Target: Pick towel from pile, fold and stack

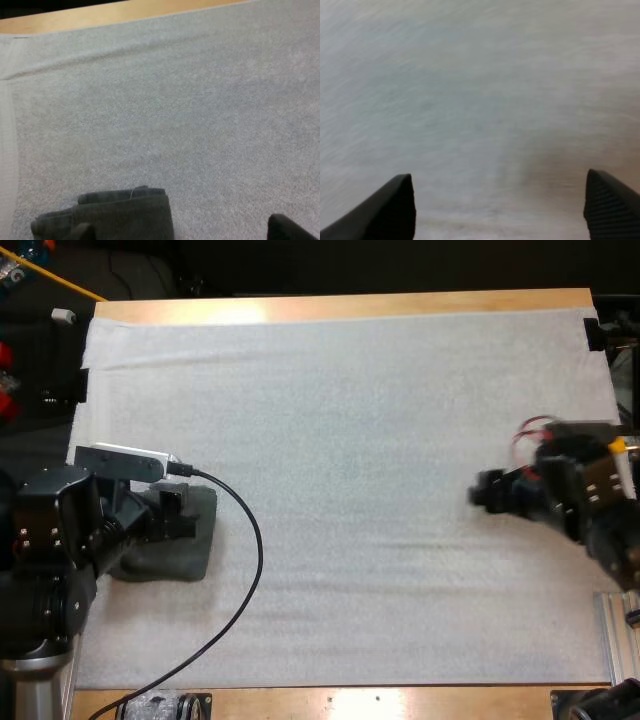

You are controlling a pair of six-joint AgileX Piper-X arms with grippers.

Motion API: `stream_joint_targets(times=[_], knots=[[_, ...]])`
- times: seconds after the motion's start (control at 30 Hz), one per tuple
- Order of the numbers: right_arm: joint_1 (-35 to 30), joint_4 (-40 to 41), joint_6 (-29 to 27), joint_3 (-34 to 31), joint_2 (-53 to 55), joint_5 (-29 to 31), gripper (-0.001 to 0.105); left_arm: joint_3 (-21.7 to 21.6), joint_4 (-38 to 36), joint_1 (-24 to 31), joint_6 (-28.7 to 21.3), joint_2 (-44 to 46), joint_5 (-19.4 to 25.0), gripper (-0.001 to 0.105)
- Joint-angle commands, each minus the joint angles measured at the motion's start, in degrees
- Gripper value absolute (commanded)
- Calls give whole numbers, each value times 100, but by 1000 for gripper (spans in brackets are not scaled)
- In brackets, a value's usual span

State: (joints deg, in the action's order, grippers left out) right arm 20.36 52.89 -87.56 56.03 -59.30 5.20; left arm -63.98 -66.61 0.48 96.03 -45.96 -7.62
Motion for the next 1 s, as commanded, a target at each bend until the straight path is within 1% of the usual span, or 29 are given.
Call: stream_joint_targets(times=[0.0, 0.07, 0.13, 0.17, 0.23, 0.33, 0.47, 0.67, 0.87, 0.97], knots=[[-234, 113, -117, 47, 40, -62, 67, -26, -58, -28, 20, 73, 48, 64], [-667, 332, -209, 47, 40, -176, 67, -26, -83, -28, 20, 126, 48, 64], [-1180, 639, -446, 47, 86, -302, 67, -26, -80, -28, 14, 178, 48, 64], [-1276, 693, -488, 47, 106, -307, 67, -26, -80, -28, 14, 186, 48, 64], [-1679, 909, -716, 47, 263, -307, 67, -26, -80, -28, 14, 219, 48, 64], [-2103, 1035, -823, 47, 584, -307, 67, -26, -82, -28, 14, 218, 22, 64], [-2238, 1064, -833, 47, 1108, -242, 67, -26, -205, -28, 14, 218, 9, 64], [-2202, 1354, -1220, 47, 2017, -238, 67, -26, -301, -28, 14, 363, 9, 64], [-2202, 1522, -1494, 47, 3013, -238, 67, 69, -301, -28, 14, 1044, 9, 64], [-2202, 1570, -1507, 47, 3528, -238, 67, 284, -279, -28, 14, 1542, 63, 64]])
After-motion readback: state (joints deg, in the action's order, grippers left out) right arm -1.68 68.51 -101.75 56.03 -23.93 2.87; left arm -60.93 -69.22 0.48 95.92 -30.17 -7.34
